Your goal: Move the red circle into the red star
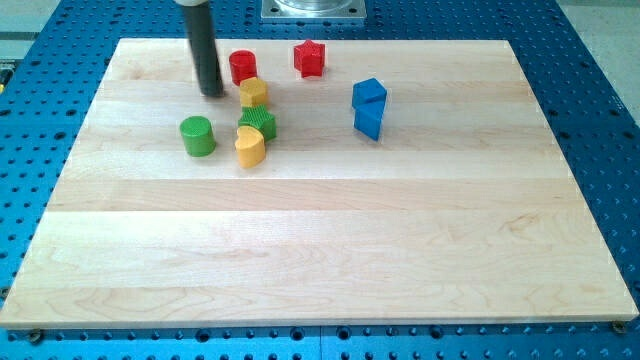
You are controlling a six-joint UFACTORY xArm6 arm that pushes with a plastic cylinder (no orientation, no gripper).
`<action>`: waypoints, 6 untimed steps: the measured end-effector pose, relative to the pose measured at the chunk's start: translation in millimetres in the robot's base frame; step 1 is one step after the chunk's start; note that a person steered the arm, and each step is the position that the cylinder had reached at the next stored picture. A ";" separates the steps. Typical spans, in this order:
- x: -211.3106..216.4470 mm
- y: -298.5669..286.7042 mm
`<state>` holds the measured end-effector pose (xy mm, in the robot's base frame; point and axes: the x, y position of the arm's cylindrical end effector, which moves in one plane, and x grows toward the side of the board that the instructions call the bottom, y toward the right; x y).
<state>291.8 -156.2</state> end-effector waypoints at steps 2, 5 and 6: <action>-19.9 87.5; 63.0 91.4; 63.0 91.4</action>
